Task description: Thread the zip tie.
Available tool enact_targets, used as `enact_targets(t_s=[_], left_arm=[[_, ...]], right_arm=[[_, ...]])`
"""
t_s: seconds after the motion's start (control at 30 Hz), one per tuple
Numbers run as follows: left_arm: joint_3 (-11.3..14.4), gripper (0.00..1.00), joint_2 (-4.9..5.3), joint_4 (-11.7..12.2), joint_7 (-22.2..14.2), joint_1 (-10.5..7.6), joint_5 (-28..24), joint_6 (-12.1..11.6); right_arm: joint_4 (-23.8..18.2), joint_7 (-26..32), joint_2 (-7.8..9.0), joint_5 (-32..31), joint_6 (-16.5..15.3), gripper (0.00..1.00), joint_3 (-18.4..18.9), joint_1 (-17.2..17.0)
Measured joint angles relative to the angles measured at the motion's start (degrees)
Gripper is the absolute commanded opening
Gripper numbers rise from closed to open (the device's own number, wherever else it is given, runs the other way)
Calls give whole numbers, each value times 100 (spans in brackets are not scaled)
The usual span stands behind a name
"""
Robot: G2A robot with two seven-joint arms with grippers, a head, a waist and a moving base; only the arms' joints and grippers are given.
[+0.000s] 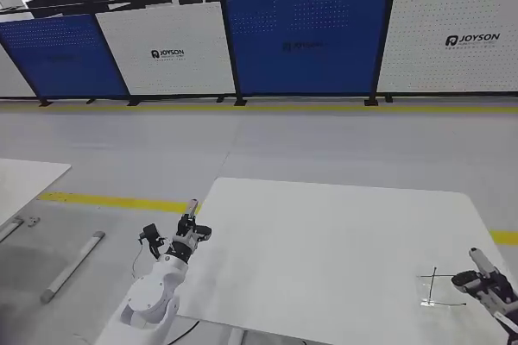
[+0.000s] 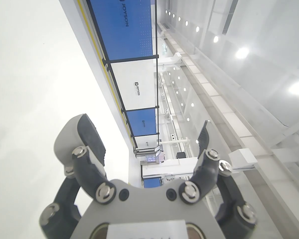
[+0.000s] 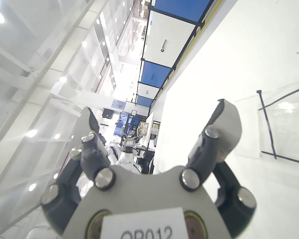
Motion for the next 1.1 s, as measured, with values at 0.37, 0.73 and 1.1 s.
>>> enact_targets(t_s=[0.37, 0.73, 1.1], left_arm=[[0, 100, 0, 0, 0, 0, 0, 0], [0, 100, 0, 0, 0, 0, 0, 0], [0, 100, 0, 0, 0, 0, 0, 0]], right_arm=[[223, 4156, 373, -972, 387, 100, 370, 911], [212, 4114, 373, -938, 356, 100, 380, 895], [971, 4163, 1489, -36, -831, 100, 207, 648]])
